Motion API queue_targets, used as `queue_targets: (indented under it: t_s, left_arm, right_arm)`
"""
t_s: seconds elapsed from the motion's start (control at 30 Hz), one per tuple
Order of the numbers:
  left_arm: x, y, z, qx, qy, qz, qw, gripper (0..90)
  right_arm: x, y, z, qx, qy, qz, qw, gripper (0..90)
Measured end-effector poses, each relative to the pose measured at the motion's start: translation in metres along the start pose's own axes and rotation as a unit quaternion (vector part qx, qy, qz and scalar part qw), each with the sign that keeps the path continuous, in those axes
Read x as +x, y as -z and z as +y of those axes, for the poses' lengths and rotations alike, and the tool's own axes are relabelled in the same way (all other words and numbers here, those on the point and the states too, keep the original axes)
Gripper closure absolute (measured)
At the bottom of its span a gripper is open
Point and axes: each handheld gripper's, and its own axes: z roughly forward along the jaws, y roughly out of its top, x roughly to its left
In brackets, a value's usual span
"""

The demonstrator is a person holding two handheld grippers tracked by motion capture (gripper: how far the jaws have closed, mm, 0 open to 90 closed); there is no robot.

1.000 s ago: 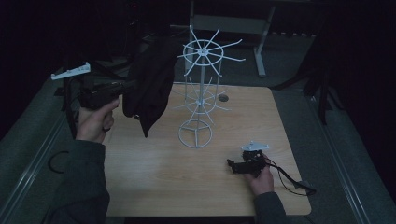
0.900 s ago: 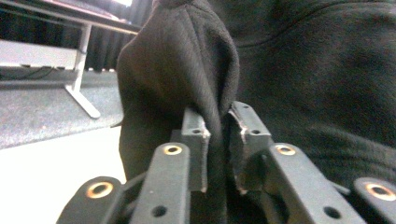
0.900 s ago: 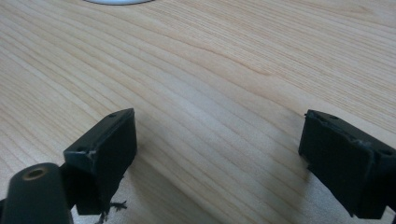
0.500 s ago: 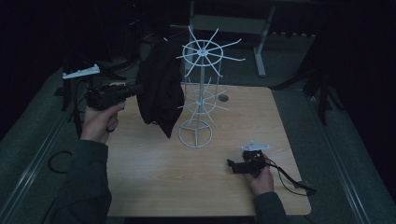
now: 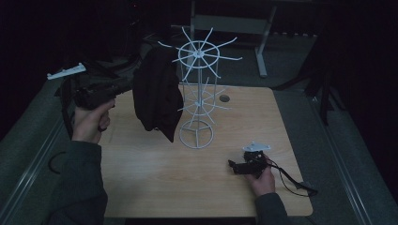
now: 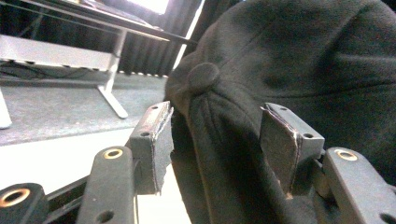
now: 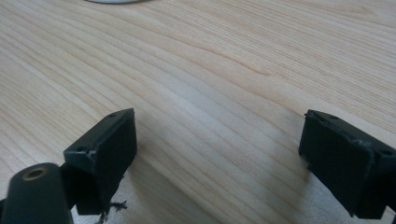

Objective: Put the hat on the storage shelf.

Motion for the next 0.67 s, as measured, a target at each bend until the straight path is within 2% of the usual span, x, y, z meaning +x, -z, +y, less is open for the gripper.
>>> queue_targets:
  t_s: [0.17,0.23,0.27,0.37,0.63,0.67]
  left_arm:
    - [0.011,0.007,-0.006,-0.008,0.016,0.015,0.9997,45.9]
    - [0.012,0.008,-0.007,-0.007,0.017,0.021,0.9996,46.4]
    - [0.016,0.011,-0.01,-0.002,0.018,0.032,0.9993,46.4]
    - [0.021,0.013,-0.013,0.0,0.021,0.045,0.9987,46.6]
    - [0.026,0.013,-0.021,0.009,0.029,0.063,0.9976,46.8]
    - [0.027,0.013,-0.024,0.011,0.031,0.072,0.9969,46.8]
  right_arm:
    - [0.0,0.0,0.0,-0.001,0.0,-0.001,1.0,11.0]
    - [0.0,0.0,0.0,0.0,0.0,-0.001,1.0,11.0]
    - [0.0,0.0,0.0,-0.001,0.0,-0.001,1.0,11.0]
    - [0.0,0.0,0.0,0.0,0.0,-0.001,1.0,11.0]
    - [0.0,0.0,0.0,0.0,0.0,0.0,1.0,11.0]
    - [0.0,0.0,0.0,0.0,0.0,0.0,1.0,11.0]
